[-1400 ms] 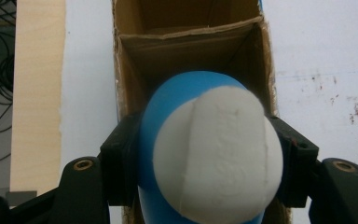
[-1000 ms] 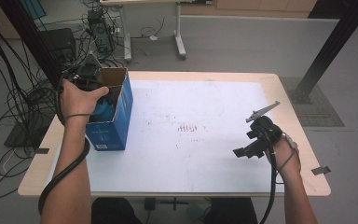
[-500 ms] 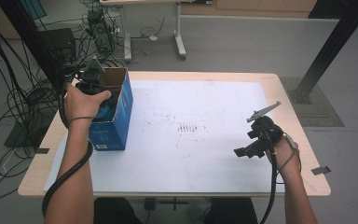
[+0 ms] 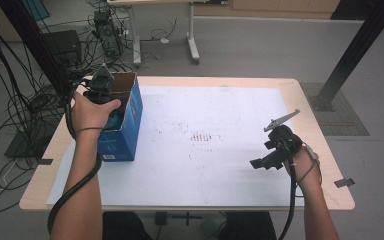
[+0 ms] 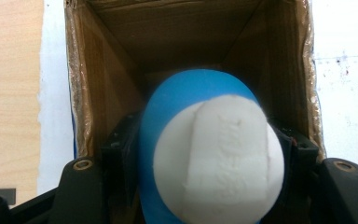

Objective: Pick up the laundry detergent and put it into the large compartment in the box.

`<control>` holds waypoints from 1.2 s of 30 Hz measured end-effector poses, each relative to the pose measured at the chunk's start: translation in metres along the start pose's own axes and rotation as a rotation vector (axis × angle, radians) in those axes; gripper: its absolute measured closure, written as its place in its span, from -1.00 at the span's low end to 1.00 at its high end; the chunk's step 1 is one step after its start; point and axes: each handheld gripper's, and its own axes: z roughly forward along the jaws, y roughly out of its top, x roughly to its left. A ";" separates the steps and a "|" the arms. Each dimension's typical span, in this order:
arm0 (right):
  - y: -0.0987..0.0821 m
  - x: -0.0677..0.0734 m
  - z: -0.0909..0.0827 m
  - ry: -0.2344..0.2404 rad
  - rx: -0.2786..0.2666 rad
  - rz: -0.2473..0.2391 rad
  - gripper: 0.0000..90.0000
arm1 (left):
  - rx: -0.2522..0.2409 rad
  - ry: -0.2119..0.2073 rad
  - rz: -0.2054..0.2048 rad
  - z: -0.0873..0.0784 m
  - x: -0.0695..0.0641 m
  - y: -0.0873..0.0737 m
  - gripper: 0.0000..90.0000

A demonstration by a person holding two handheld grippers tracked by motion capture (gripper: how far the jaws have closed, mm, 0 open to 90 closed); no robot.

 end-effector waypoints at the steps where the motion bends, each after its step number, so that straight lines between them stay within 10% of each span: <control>1: 0.000 0.000 0.000 0.000 0.000 0.000 -0.94 | 0.000 0.000 0.000 0.000 0.000 0.000 -0.16; 36: 0.003 -0.004 0.000 -0.005 0.000 -0.002 -0.94 | -0.022 0.003 -0.005 0.000 0.000 -0.003 -0.16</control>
